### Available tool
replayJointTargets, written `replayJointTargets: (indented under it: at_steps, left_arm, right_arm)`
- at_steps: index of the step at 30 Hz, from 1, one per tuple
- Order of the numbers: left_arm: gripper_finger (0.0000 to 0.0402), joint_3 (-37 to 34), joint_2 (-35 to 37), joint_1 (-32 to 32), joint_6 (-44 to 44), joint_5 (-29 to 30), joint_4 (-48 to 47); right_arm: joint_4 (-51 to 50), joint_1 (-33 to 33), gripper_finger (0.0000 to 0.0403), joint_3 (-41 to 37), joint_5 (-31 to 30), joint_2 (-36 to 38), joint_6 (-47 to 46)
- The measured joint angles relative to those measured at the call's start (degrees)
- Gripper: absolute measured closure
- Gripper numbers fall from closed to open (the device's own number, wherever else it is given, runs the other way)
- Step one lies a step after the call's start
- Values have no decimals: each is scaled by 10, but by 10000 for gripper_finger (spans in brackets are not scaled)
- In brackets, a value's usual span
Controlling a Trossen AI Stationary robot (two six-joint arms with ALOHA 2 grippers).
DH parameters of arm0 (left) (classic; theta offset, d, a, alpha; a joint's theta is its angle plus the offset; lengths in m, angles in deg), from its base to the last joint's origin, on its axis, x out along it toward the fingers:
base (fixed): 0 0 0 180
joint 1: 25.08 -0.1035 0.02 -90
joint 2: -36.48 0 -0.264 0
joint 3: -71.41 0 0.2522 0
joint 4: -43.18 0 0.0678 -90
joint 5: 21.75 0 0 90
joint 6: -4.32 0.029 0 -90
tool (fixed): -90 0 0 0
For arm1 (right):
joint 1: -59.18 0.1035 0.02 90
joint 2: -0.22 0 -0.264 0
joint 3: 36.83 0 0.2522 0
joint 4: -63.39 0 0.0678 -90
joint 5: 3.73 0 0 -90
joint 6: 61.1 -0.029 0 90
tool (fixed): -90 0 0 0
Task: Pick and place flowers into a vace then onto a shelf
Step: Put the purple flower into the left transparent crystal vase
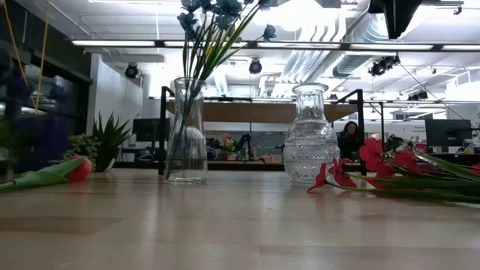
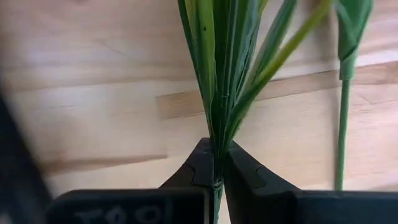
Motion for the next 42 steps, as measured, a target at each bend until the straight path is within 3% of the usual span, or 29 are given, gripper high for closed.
replayJointTargets:
  at_steps: [6,12,20,31,37,42]
  left_arm:
    - [355,133,2,0,3,17,-192]
    - [355,283,2,0,5,97,-394]
    - [355,351,19,-7,97,294,-393]
    - [355,389,27,-8,175,466,-393]
    - [355,454,41,-8,270,560,-392]
    - [355,542,47,-7,403,624,-392]
  right_arm:
    - [0,0,263,0,-4,0,11]
    - [0,0,263,0,-4,0,11]
    - [0,0,263,0,-4,0,0]
    - [0,0,263,0,-4,0,-4]
    - [0,0,263,0,-2,0,-4]
    - [1,0,263,0,-2,0,-4]
